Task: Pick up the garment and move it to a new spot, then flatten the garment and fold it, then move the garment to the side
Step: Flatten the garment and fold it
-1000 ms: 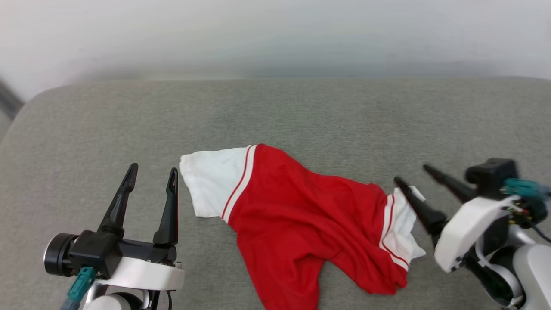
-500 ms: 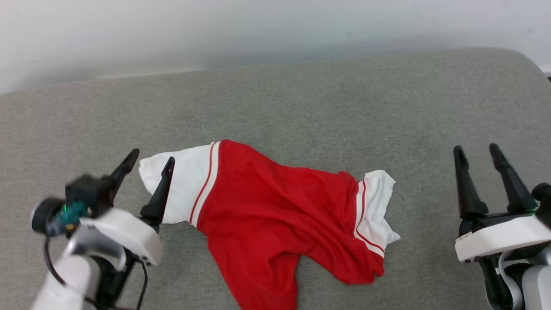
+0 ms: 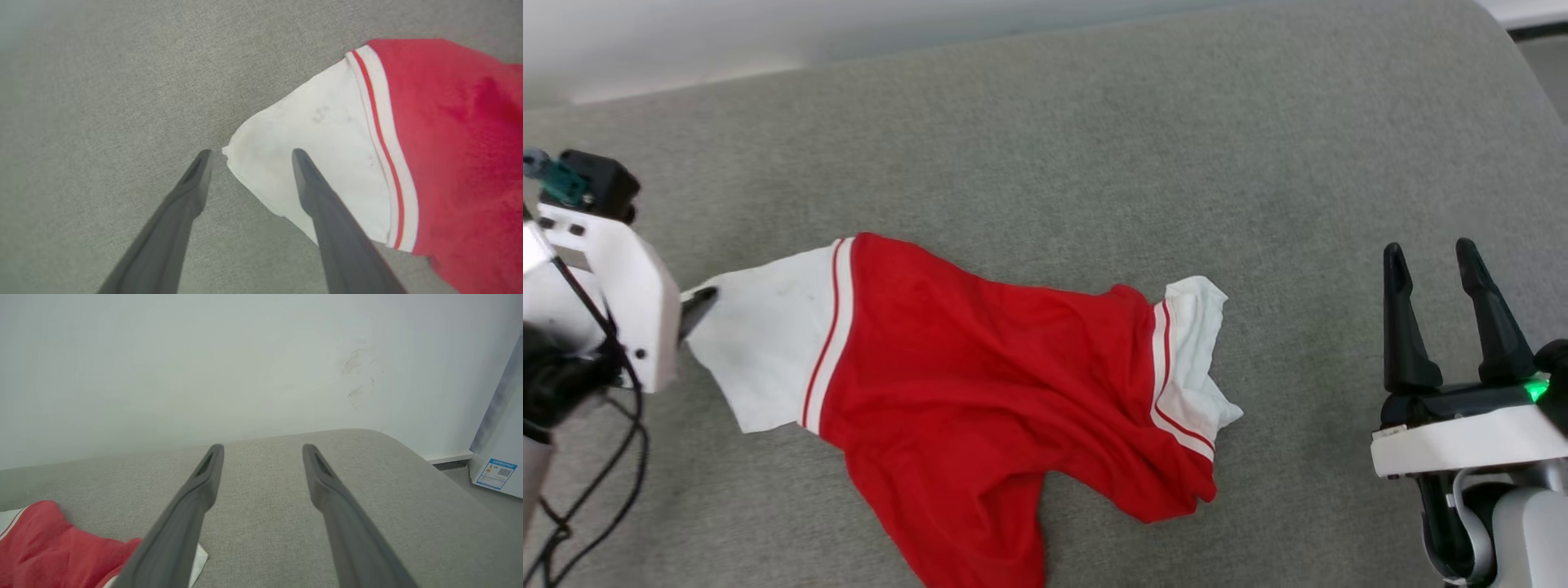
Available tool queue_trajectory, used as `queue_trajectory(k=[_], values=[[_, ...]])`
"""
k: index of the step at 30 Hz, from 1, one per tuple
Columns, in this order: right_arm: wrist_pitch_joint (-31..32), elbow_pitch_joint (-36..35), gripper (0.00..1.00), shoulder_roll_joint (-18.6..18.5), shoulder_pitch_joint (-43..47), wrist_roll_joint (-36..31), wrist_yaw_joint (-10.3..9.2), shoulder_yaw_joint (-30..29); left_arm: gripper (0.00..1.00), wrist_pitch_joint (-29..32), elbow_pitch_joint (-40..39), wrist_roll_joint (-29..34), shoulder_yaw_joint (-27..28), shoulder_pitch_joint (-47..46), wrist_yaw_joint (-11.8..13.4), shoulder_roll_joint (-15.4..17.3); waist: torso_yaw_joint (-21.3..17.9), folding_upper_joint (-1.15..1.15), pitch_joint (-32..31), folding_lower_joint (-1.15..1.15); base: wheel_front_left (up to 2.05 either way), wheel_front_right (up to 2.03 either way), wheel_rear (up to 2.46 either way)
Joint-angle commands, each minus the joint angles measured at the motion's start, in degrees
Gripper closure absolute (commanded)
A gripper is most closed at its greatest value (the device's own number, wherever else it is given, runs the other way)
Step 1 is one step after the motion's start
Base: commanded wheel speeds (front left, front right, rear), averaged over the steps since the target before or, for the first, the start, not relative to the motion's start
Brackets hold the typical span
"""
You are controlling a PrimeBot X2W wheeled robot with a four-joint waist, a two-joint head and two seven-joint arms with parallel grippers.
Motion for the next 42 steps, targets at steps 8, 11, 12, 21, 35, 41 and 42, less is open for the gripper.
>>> queue_trajectory(k=[8, 11, 12, 21, 35, 41, 42], values=[[-1.3, 0.3, 0.0, 0.9, -1.5, 0.9, -0.02, 1.2, 0.0, 7.9, 4.7, -1.7, 0.0, -3.3, 0.8, 3.2, -3.1, 0.0, 4.8, 0.0, 0.0, 0.0, 0.0], [-1.6, 0.6, 0.0, 1.1, -1.9, 1.0, -0.02, 1.5, 0.0, 9.4, 5.7, -1.9, -0.7, -3.7, 0.7, 3.6, -3.4, 0.0, 5.8, 0.0, 0.0, 0.0, 0.0], [-1.7, 0.7, 0.0, 1.1, -2.0, 1.0, -0.02, 1.5, 0.0, 9.9, 6.1, -2.4, -1.0, -3.5, 0.6, 3.6, -3.5, 0.0, 6.1, 0.0, 0.0, 0.0, 0.0], [-1.5, 0.6, 0.0, 1.2, -2.8, 0.0, -0.02, 1.3, 0.64, 11.1, 7.9, -5.4, -3.4, -2.0, 0.1, 2.0, -3.2, 0.0, 7.9, 0.0, 0.0, 0.0, 0.0], [9.7, 1.4, 0.0, -4.2, -1.7, -1.5, -0.02, 4.7, 1.0, -6.0, 2.0, -2.9, -0.9, -1.7, 0.0, 2.8, 1.4, 0.0, 3.3, 0.0, 0.0, 0.0, 0.0], [26.7, 1.3, 0.0, -12.2, -3.7, 2.1, -0.02, 9.1, 1.0, -11.4, -6.8, -2.2, -1.1, 2.1, 0.1, 3.5, 5.0, 0.0, 1.4, 0.0, 0.0, 0.0, 0.0], [29.9, 1.3, 0.0, -13.3, -4.2, 3.1, -0.04, 9.7, 1.0, -12.0, -8.6, -2.2, -1.0, 2.9, 0.3, 3.7, 5.6, 0.0, 1.3, 0.0, 0.0, 0.0, 0.0]])
